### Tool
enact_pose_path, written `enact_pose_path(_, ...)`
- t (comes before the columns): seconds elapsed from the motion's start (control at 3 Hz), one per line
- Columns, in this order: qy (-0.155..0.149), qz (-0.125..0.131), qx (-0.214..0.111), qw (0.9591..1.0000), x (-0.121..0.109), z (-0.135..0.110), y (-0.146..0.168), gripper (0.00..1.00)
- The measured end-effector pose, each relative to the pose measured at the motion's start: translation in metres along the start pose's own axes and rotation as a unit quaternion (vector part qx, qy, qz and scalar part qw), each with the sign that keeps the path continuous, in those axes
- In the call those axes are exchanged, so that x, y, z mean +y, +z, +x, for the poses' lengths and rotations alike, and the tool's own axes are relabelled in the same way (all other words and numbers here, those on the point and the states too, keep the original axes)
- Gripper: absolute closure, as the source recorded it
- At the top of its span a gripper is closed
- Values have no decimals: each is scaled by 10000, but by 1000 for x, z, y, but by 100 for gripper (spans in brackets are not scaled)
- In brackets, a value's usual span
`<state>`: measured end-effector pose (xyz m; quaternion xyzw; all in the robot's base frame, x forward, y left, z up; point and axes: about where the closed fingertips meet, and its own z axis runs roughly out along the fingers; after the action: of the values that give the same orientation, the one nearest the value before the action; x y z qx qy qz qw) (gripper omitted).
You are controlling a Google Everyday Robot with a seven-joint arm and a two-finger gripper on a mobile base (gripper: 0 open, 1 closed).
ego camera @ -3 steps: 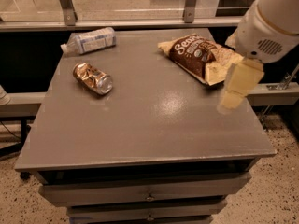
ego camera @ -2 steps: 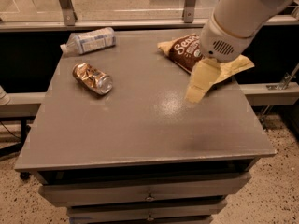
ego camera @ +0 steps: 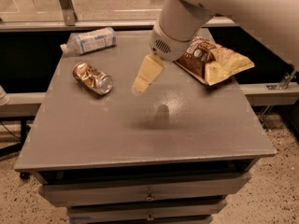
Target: Place orange can upright
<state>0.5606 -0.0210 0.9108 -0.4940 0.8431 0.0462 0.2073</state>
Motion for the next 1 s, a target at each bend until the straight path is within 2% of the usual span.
enact_pose_path(0.33,138,-76,-210,9997,8,-46,26,0)
enact_pose_path(0.67,138,-163,-346,9992,17,-85,45,0)
enact_pose_path(1.0,57,-243,-345,9991,30,-115,64,0)
